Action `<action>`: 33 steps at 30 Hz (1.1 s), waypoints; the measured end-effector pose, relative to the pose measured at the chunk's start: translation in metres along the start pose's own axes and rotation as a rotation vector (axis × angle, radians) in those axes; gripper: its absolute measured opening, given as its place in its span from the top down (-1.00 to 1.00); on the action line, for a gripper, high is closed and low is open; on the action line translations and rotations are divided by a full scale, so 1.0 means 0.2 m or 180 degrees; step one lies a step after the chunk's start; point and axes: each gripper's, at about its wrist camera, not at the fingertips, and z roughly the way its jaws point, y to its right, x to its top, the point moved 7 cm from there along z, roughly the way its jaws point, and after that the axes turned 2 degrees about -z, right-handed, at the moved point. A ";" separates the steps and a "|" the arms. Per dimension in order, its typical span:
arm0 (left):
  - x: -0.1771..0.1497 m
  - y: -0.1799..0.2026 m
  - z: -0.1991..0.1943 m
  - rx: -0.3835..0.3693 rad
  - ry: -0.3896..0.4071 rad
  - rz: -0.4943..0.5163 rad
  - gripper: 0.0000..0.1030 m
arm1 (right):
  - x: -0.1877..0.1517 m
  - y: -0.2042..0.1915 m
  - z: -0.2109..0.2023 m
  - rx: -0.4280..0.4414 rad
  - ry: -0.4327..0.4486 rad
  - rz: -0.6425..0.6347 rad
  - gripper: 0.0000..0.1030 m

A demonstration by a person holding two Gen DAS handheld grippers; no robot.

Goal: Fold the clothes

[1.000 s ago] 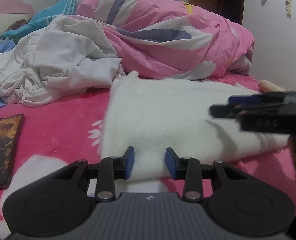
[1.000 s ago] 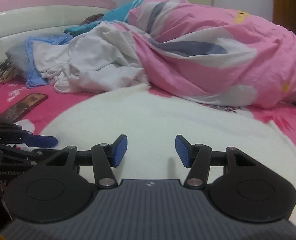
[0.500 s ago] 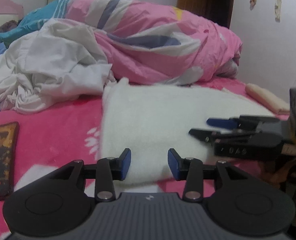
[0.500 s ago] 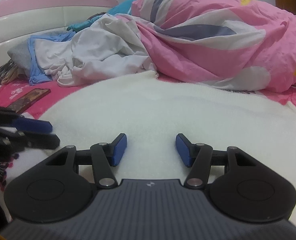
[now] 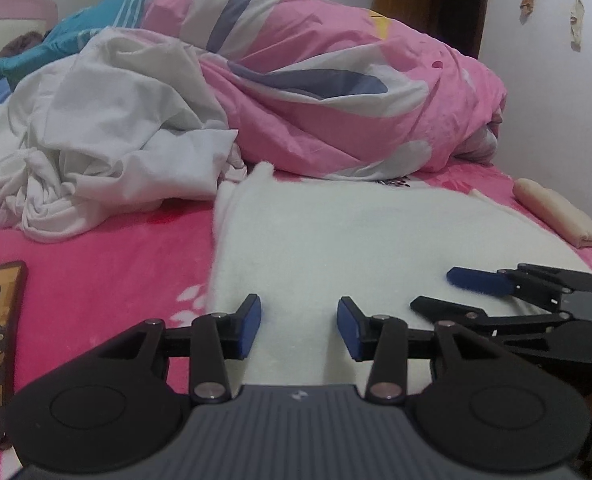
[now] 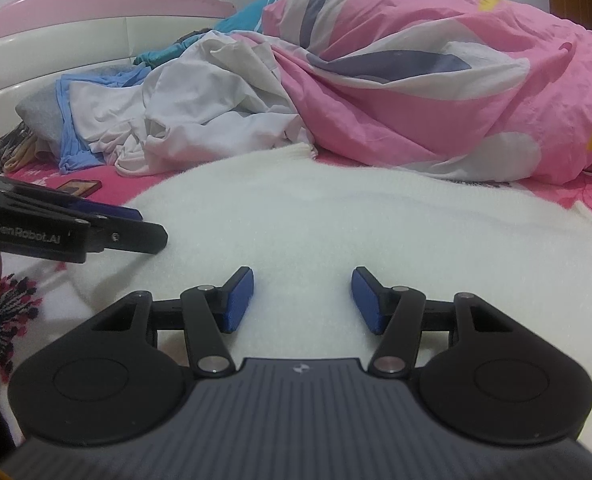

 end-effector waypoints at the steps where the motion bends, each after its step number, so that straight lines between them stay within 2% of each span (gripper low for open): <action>1: 0.00 0.00 0.00 -0.0003 -0.0008 -0.0022 0.13 | 0.00 0.00 0.00 0.0000 0.0002 0.0000 -0.06; 14: -0.01 -0.02 0.01 -0.0033 -0.0019 -0.0148 0.11 | 0.00 0.00 -0.01 -0.0010 0.0022 -0.0004 -0.06; 33: -0.05 -0.04 0.00 -0.0102 0.0096 -0.0192 0.11 | -0.01 -0.01 -0.01 -0.0020 0.0069 -0.0014 -0.06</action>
